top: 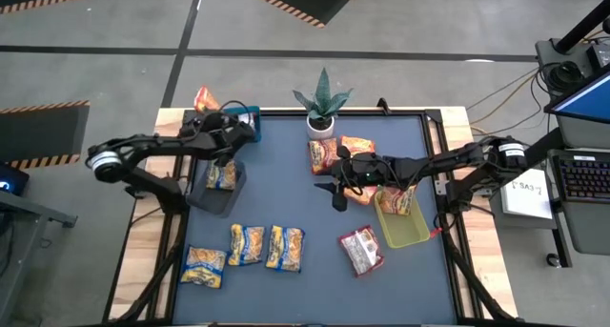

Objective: Sort Maruchan noodles
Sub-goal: Put the orange noodle pack into the blue bin

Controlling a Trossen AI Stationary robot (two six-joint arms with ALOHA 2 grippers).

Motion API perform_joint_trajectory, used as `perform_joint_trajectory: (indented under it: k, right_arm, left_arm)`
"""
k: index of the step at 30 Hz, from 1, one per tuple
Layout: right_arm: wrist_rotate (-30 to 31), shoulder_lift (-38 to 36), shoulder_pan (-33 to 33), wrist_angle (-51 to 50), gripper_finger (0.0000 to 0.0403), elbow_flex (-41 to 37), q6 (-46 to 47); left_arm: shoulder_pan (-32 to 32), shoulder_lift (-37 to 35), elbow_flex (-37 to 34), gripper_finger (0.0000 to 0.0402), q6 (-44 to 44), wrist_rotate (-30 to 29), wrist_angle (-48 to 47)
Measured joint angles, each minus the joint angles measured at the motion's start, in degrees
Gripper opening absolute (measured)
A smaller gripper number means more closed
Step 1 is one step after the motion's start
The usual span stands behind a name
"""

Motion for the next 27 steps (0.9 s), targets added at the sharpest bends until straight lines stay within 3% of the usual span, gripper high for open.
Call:
perform_joint_trajectory:
  k: [14, 27]
  right_arm:
    - [0.0, 0.0, 0.0, -0.4, 0.0155, 0.0, 0.0]
    - [-0.1, 0.0, 0.0, -0.6, 0.0155, 0.0, 1.2]
  left_arm:
    - [1.3, 14.3, 4.3, 0.0107, -0.8, 0.0, -0.1]
    - [1.2, 15.7, 4.3, 0.0108, -1.3, 3.2, -0.9]
